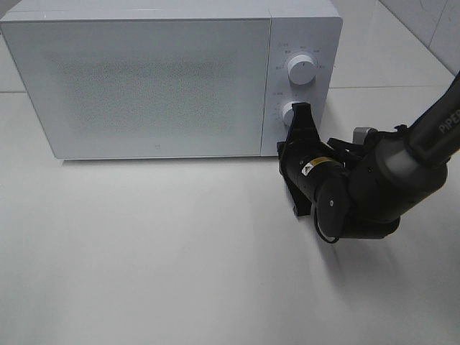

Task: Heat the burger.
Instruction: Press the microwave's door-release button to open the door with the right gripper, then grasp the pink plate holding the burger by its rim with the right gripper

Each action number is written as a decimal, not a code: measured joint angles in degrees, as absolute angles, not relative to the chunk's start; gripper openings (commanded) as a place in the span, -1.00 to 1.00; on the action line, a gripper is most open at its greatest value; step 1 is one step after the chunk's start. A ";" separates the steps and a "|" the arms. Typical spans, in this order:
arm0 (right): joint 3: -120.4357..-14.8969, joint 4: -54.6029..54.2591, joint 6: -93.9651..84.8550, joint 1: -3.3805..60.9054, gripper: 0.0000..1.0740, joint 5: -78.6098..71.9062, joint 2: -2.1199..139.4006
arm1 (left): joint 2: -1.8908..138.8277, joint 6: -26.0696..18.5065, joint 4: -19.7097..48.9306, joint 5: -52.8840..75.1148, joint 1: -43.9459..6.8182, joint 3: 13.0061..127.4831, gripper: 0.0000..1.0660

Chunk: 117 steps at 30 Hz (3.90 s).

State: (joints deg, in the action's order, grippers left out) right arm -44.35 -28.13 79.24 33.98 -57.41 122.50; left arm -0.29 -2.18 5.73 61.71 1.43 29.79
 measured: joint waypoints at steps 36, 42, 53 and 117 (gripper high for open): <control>-47.27 -32.60 78.32 33.40 -1.00 -58.79 125.48 | -0.29 -2.18 5.73 61.71 1.43 29.79 0.88; -48.64 -32.89 77.98 33.40 -1.00 -58.21 125.59 | -0.29 -2.18 5.73 61.71 1.43 29.79 0.88; -50.76 -35.64 74.66 33.63 -1.00 -56.49 125.99 | -0.29 -2.18 5.73 61.71 1.43 29.79 0.88; -37.24 -18.74 45.61 30.54 -1.00 -24.41 100.90 | -0.29 -2.18 5.73 61.71 1.43 29.79 0.88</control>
